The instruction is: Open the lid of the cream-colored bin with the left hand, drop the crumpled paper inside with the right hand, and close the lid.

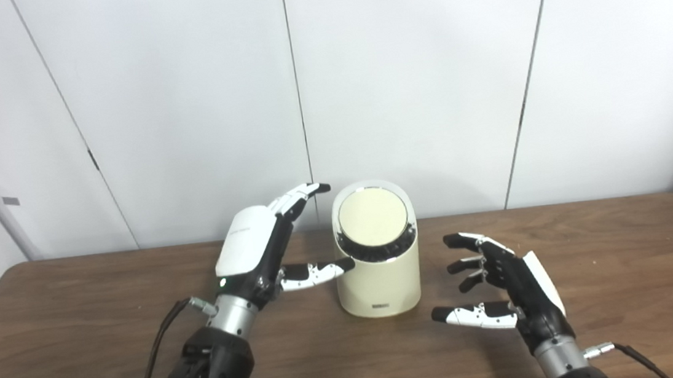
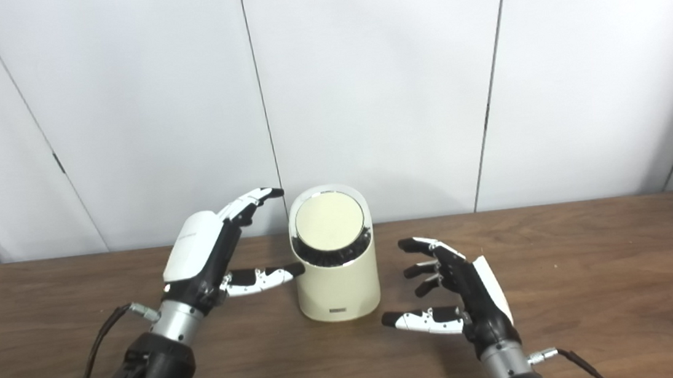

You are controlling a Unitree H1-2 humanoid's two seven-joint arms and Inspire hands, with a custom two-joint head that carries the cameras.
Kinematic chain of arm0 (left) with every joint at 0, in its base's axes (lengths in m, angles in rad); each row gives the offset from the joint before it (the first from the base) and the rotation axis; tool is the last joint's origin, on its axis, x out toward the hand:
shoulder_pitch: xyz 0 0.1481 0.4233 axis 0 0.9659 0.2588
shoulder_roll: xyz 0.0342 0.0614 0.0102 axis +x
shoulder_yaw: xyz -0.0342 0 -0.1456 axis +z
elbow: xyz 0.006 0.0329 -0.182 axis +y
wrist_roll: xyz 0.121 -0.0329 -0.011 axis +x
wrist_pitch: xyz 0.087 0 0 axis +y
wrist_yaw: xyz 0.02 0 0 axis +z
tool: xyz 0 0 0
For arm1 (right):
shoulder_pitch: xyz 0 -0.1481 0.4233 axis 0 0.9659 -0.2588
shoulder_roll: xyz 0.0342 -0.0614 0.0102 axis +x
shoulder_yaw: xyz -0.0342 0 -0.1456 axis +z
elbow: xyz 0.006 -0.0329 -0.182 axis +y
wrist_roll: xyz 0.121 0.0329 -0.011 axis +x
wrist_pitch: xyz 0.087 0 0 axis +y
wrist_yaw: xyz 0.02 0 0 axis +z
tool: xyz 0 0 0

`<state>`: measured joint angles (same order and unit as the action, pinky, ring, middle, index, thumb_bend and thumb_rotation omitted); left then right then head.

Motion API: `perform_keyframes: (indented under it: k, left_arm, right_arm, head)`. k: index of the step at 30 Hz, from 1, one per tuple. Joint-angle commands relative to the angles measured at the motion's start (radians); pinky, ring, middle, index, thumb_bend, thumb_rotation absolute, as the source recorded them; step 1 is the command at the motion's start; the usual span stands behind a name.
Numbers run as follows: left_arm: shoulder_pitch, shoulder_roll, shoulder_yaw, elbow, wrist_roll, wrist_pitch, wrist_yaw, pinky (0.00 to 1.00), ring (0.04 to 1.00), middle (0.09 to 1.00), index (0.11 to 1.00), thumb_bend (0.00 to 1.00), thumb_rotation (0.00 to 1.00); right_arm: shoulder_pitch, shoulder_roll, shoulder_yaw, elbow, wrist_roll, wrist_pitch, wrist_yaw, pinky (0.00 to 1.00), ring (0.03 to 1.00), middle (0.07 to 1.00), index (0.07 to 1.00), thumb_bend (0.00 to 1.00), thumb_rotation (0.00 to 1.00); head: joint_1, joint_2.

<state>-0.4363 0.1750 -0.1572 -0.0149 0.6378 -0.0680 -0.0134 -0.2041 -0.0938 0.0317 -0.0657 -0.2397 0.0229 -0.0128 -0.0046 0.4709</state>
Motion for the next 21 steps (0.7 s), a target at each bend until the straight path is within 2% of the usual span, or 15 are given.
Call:
perform_keyframes:
  k: [1,6,10,15,21]
  left_arm:
    - [-0.017,-0.010,0.021,-0.012,-0.055,-0.029,0.029,0.70,0.859,0.889,0.886,0.78,0.32]
    - [0.018,-0.039,0.061,-0.005,-0.207,-0.030,0.015,0.73,0.863,0.893,0.895,0.79,0.31]
    - [0.054,-0.065,0.097,-0.009,-0.374,-0.002,-0.027,0.80,0.885,0.907,0.921,0.81,0.33]
    - [0.097,-0.079,0.119,-0.020,-0.473,0.041,-0.052,0.76,0.872,0.893,0.927,0.87,0.39]
    - [0.137,-0.074,0.120,-0.002,-0.526,0.031,-0.066,0.73,0.846,0.876,0.926,0.88,0.42]
  right_arm:
    - [-0.028,-0.008,-0.004,-0.027,0.005,-0.025,-0.004,0.47,0.643,0.785,0.724,0.77,0.08]
    - [-0.026,-0.012,-0.005,-0.025,0.009,-0.028,-0.002,0.47,0.652,0.791,0.725,0.78,0.09]
    - [-0.025,-0.014,-0.006,-0.026,0.019,-0.031,0.000,0.47,0.653,0.795,0.725,0.78,0.08]
    - [-0.025,-0.019,-0.007,-0.026,0.030,-0.032,0.002,0.48,0.657,0.800,0.731,0.78,0.08]
    - [-0.022,-0.023,-0.009,-0.030,0.042,-0.044,0.004,0.49,0.653,0.801,0.749,0.78,0.06]
  head:
    - [0.002,0.003]
    - [0.001,0.004]
    - [0.003,0.006]
    - [0.002,0.007]
    - [0.000,0.009]
